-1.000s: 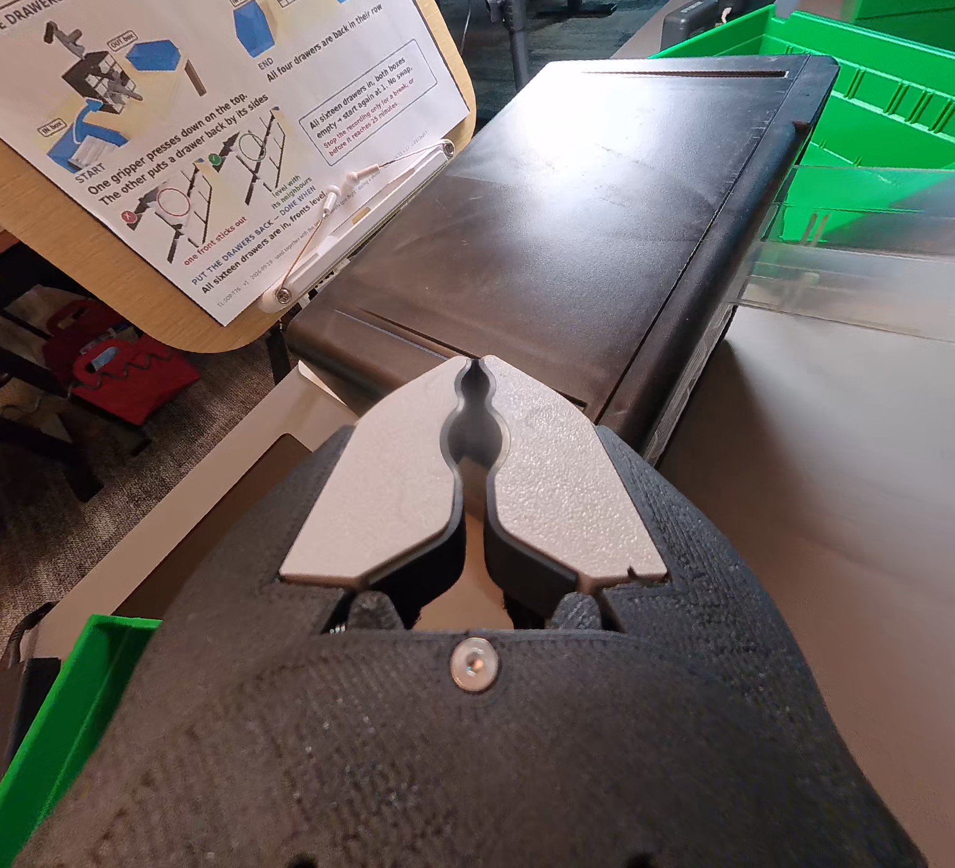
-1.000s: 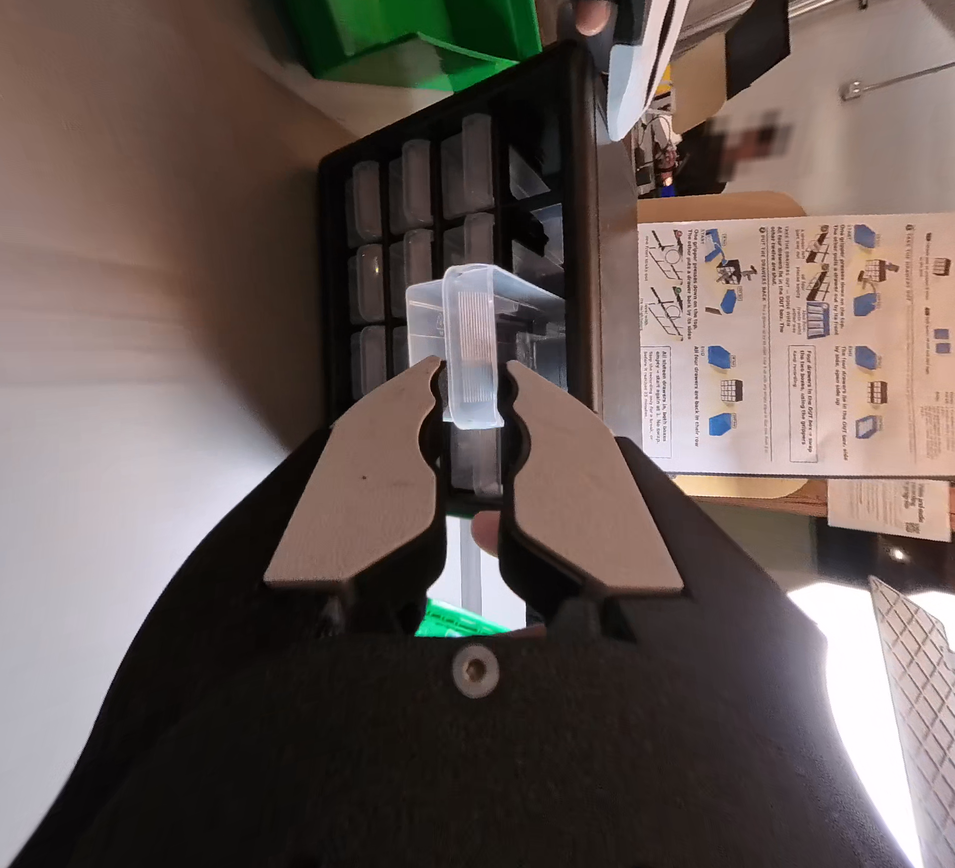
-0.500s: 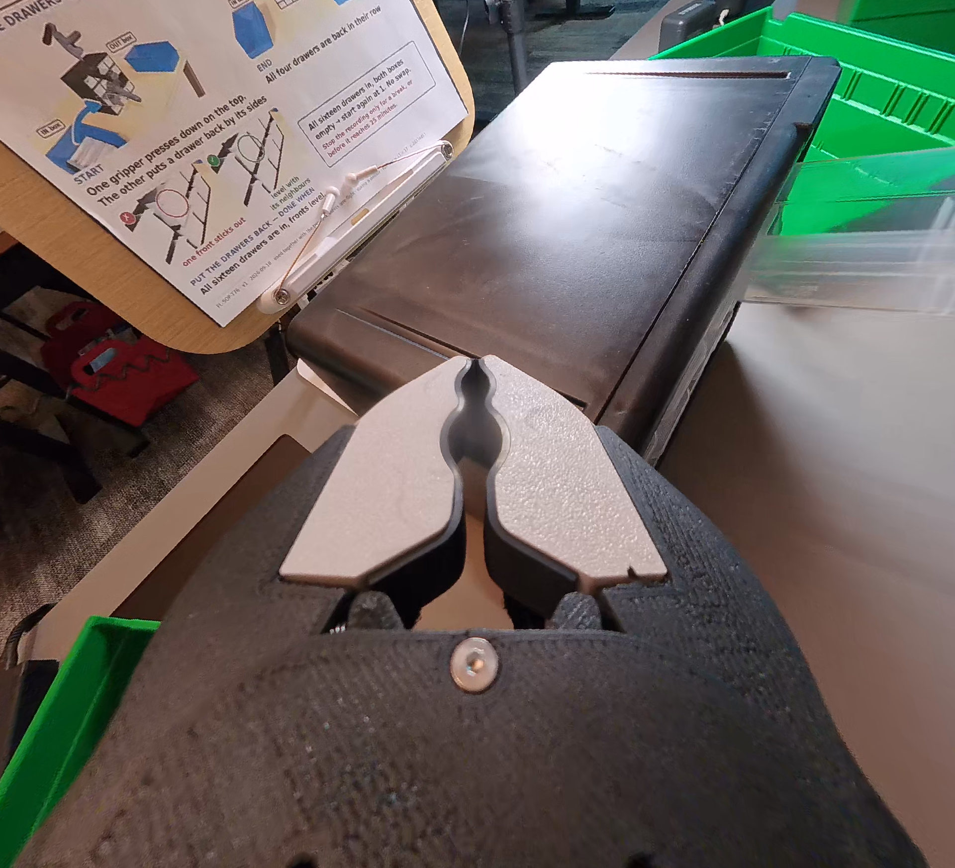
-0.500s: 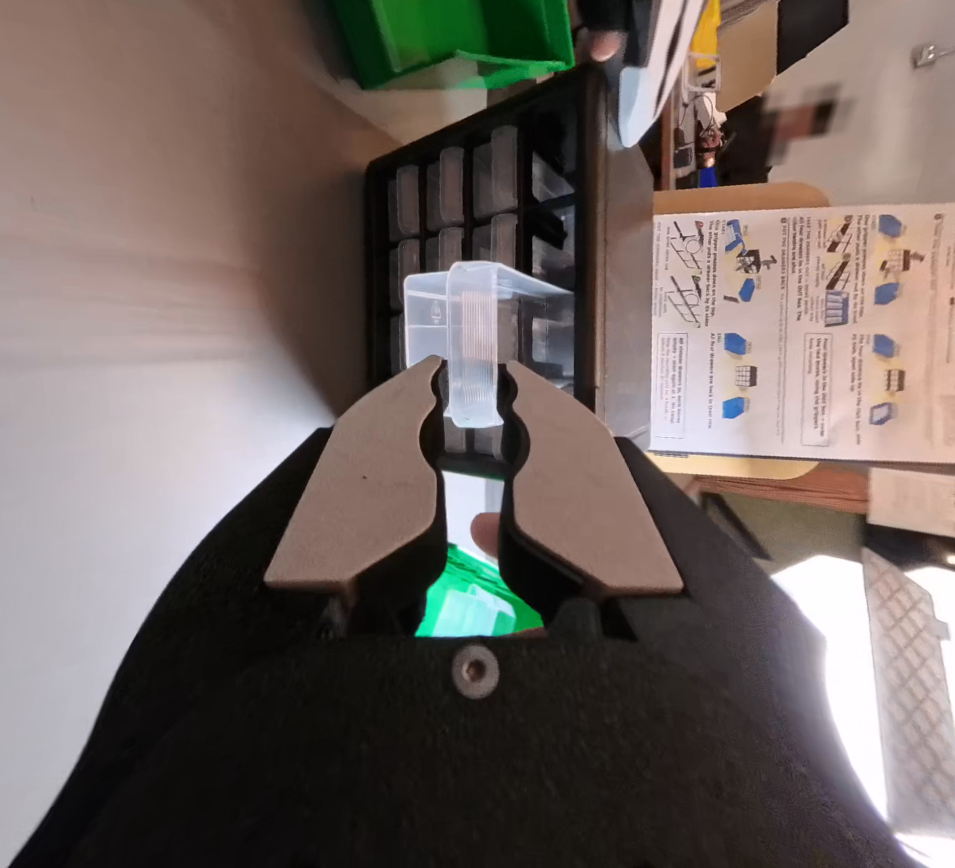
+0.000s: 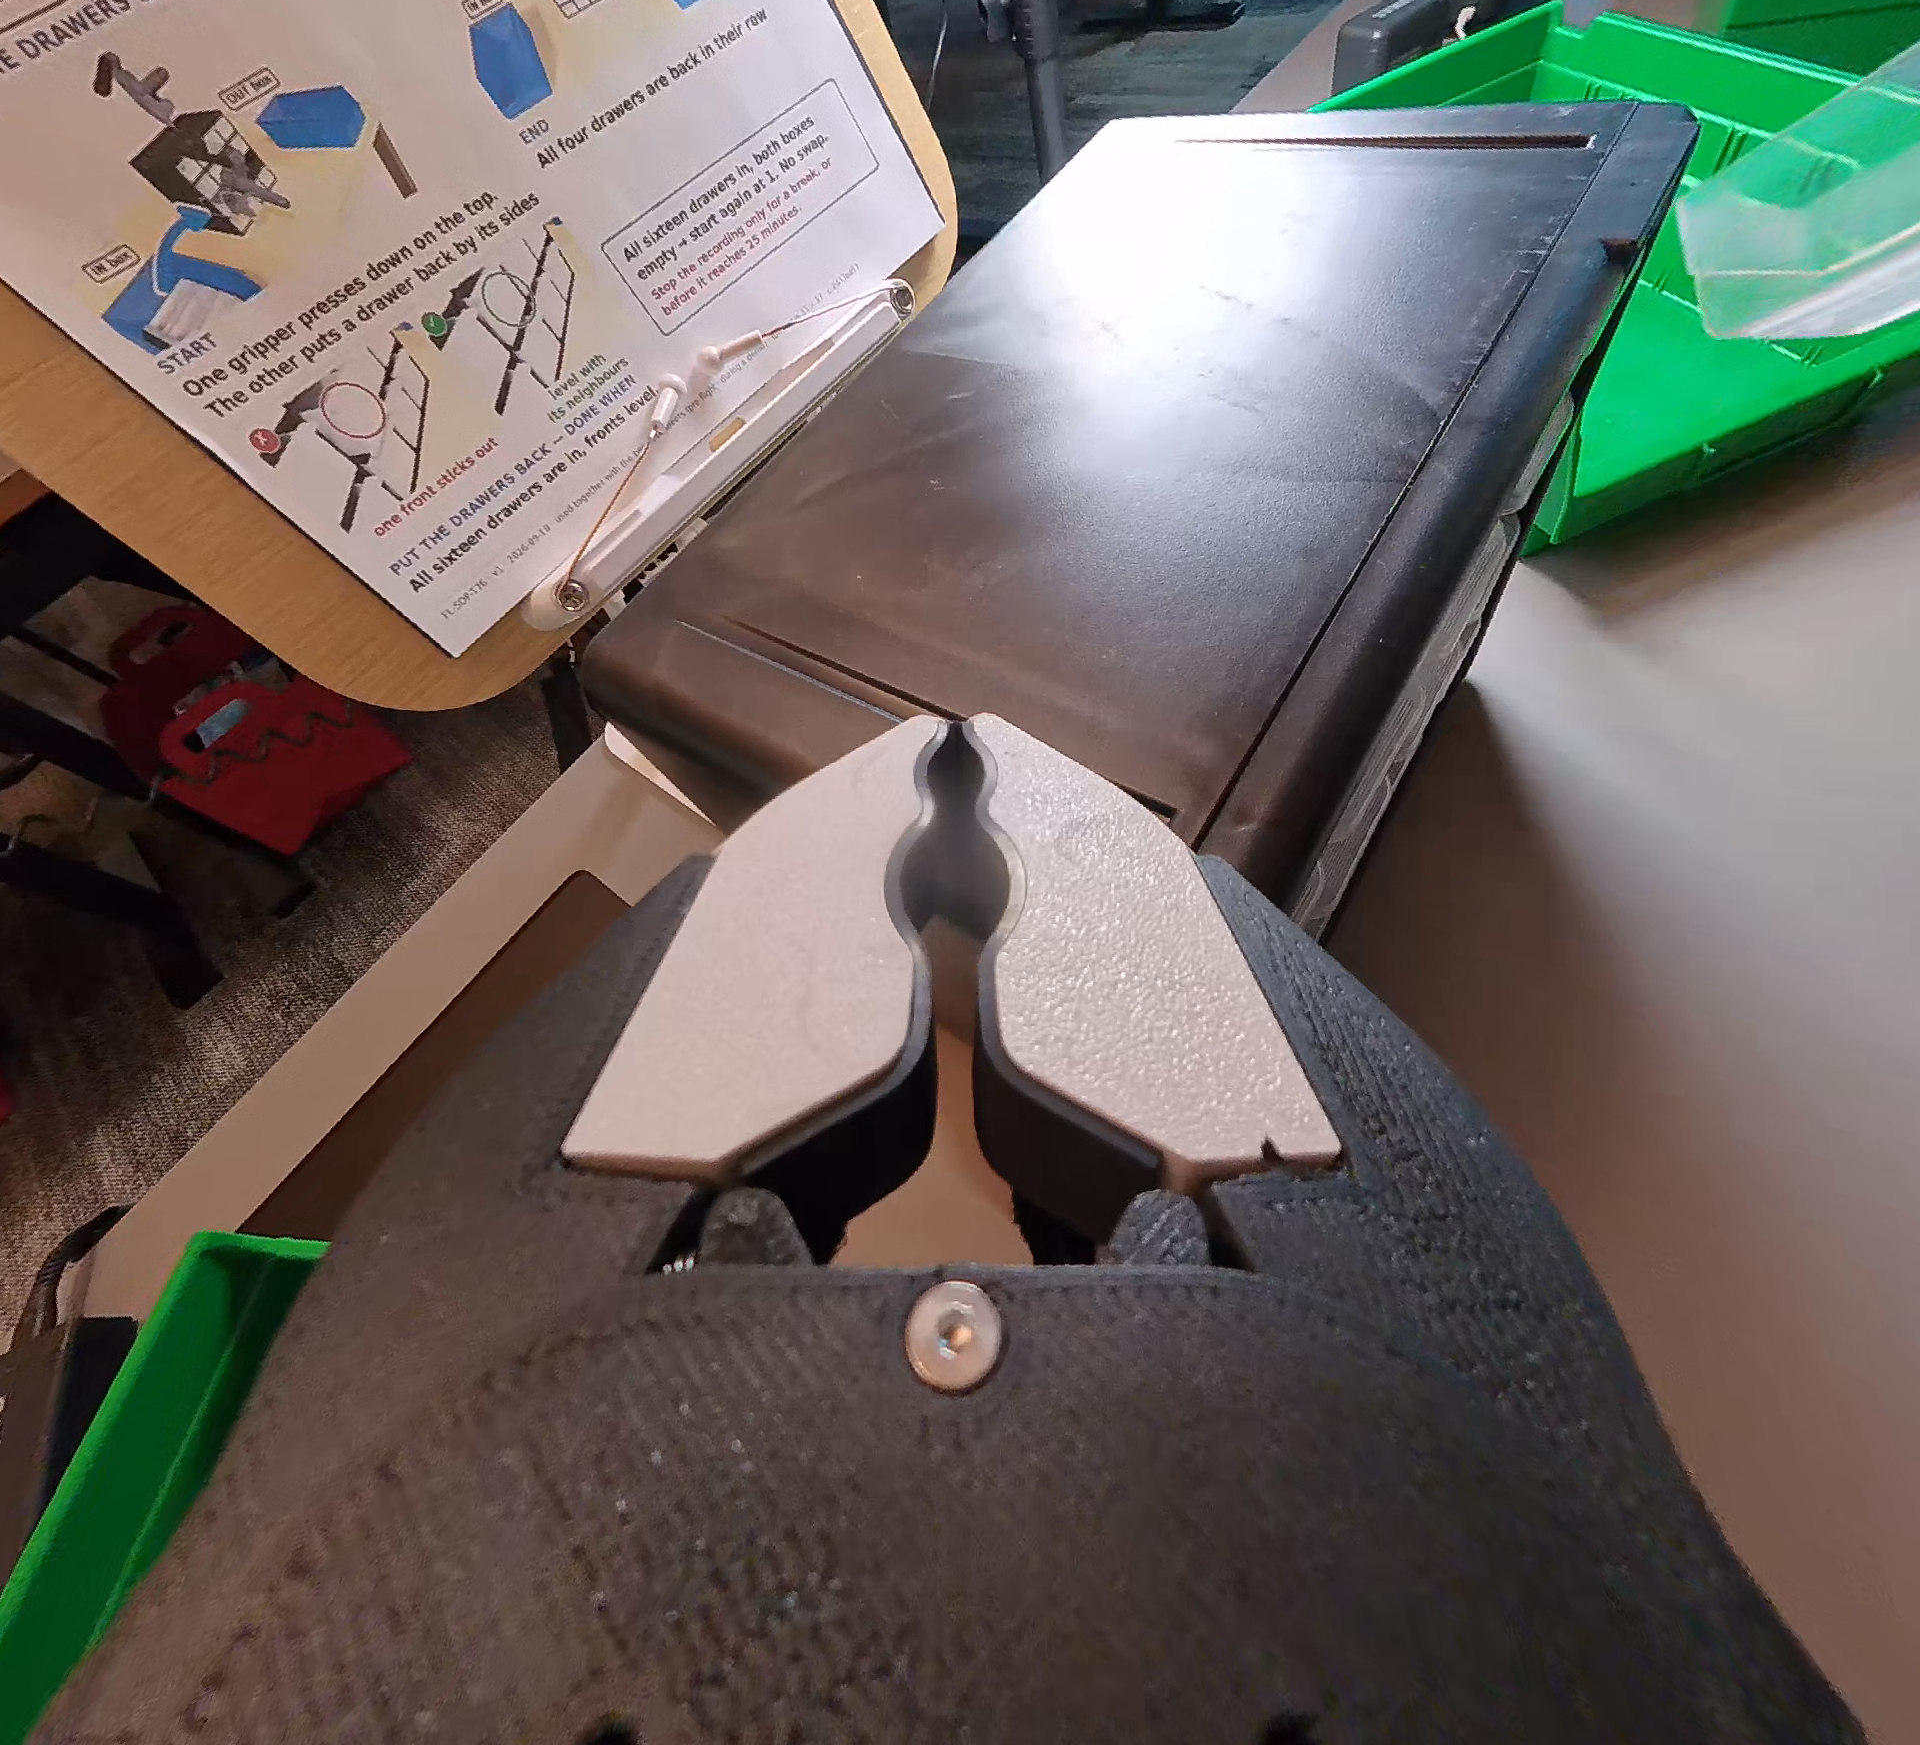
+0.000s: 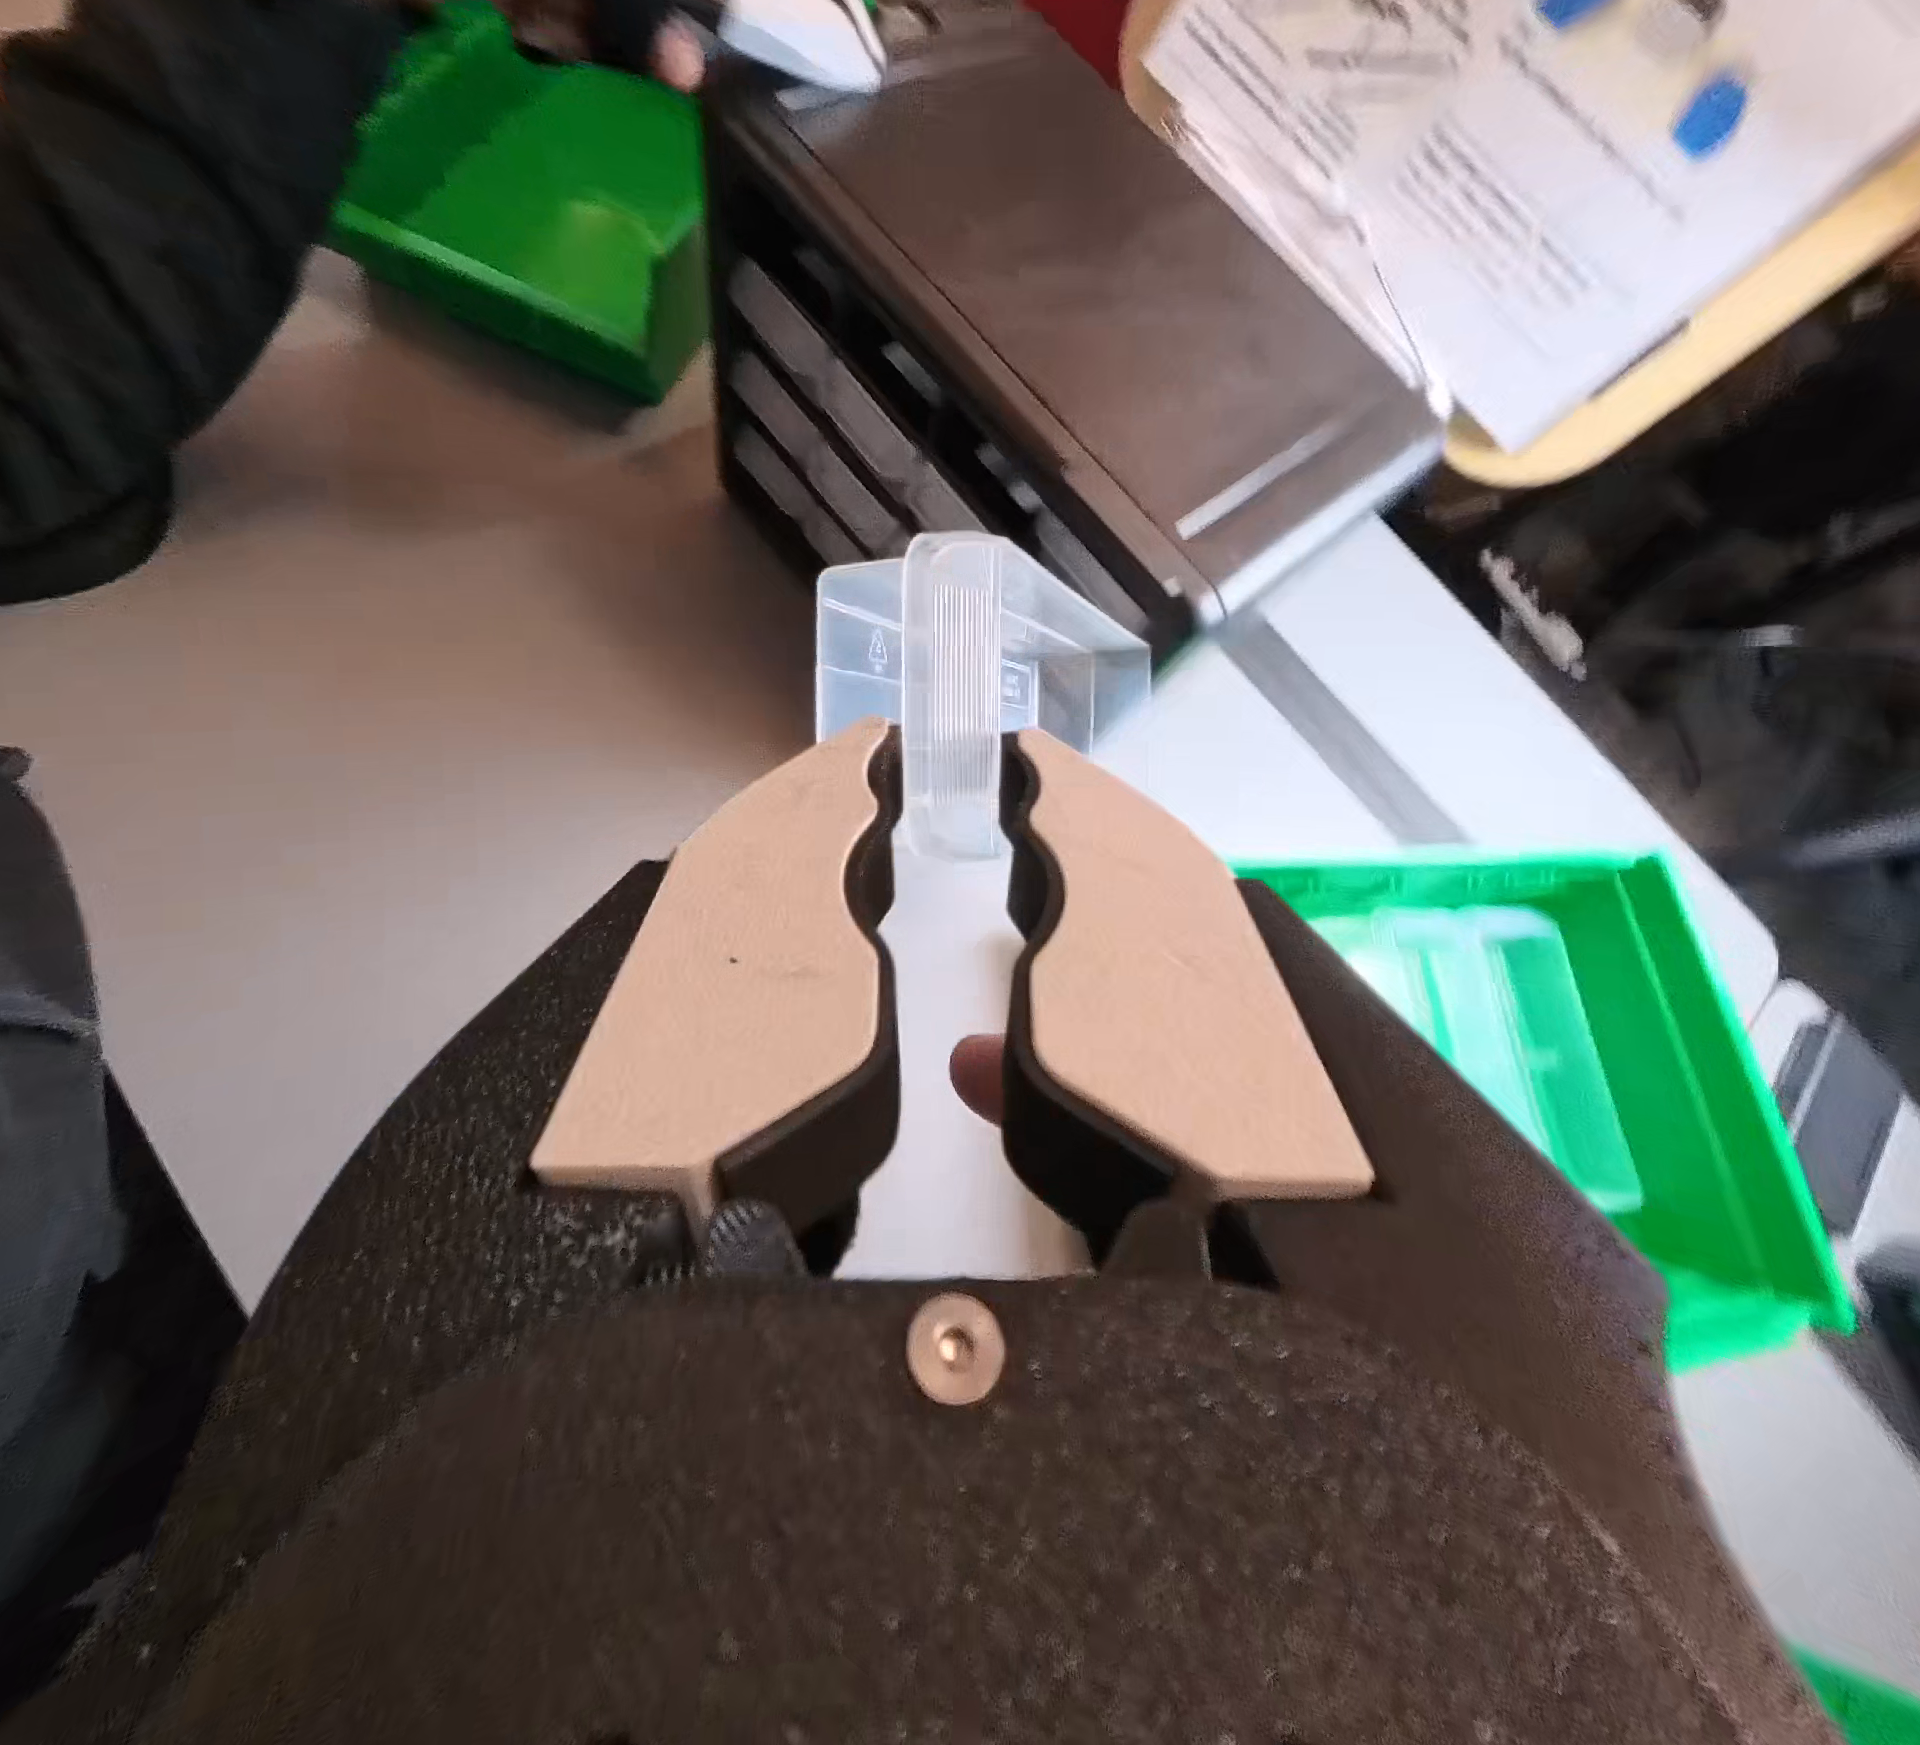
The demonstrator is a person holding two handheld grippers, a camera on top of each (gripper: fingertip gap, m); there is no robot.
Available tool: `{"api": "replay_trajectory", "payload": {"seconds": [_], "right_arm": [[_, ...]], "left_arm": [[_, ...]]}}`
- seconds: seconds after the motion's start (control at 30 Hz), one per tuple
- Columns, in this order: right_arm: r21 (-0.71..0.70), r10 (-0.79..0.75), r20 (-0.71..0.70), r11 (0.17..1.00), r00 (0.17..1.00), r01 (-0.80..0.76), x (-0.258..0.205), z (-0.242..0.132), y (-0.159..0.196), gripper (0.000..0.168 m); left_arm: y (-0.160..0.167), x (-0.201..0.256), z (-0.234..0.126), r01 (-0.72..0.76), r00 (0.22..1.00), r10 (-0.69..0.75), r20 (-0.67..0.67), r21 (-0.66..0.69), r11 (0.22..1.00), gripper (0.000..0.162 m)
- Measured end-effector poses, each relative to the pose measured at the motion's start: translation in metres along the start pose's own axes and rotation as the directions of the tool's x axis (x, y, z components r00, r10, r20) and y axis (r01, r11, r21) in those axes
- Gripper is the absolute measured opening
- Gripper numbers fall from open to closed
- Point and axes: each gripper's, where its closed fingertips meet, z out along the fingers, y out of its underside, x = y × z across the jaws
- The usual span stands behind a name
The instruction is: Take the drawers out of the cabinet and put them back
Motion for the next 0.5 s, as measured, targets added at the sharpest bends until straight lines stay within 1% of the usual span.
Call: {"api": "replay_trajectory", "payload": {"seconds": [0.13, 0.27, 0.4, 0.5], "right_arm": [[-0.142, 0.115, -0.166, 0.98, 0.979, -0.139, 0.042, 0.005, 0.048, 0.017], [-0.313, 0.153, -0.347, 0.911, 0.925, -0.268, 0.094, 0.02, 0.109, 0.017], [-0.398, 0.214, -0.469, 0.815, 0.857, -0.421, 0.14, 0.047, 0.165, 0.017], [-0.414, 0.248, -0.5, 0.773, 0.83, -0.48, 0.162, 0.074, 0.191, 0.017]], "left_arm": [[0.0, 0.0, 0.0, -0.007, 1.0, 0.007, 0.009, -0.005, 1.0, 0.001], [0.0, 0.001, -0.001, -0.016, 1.0, 0.016, 0.016, -0.009, 1.0, 0.001], [0.0, 0.001, -0.001, -0.021, 1.0, 0.021, 0.017, -0.012, 1.0, 0.001], [0.0, 0.002, -0.002, -0.027, 0.999, 0.028, 0.018, -0.015, 1.0, 0.001]]}}
